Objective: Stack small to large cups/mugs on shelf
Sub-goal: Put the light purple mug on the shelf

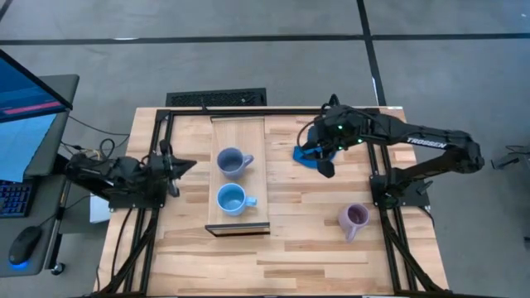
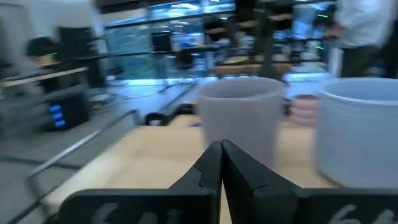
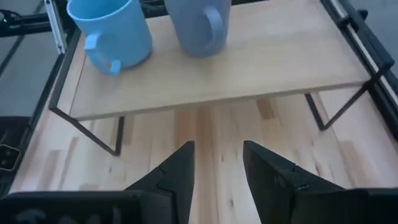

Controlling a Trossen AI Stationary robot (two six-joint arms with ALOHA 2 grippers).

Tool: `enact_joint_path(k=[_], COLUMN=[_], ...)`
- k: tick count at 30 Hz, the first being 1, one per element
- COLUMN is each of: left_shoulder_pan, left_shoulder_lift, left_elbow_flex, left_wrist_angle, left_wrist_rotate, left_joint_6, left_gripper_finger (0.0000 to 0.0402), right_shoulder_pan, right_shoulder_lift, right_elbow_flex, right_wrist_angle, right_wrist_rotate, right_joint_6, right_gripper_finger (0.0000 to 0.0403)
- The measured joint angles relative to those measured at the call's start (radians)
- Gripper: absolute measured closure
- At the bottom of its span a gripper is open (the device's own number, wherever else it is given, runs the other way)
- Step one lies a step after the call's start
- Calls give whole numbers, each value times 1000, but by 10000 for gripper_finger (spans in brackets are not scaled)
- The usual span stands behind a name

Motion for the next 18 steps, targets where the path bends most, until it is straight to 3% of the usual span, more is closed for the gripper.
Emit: enact_joint_path(k=[11,18], left_shoulder_pan=[150,164], left_shoulder_lift=[0,0], left_elbow_flex=[0,0], left_wrist_angle=[-112,-105], left_wrist_rotate=[-54,-72], left_joint_6=[-4,51], left_gripper_finger=[401,401], right_shoulder_pan=[102,145], right_shoulder_lift=[-167,-299], right_elbow_flex=[-163,-216], right_wrist_angle=[25,-109], right_wrist_rotate=[11,192], right_joint_6=[76,164], right_gripper_finger=[244,244])
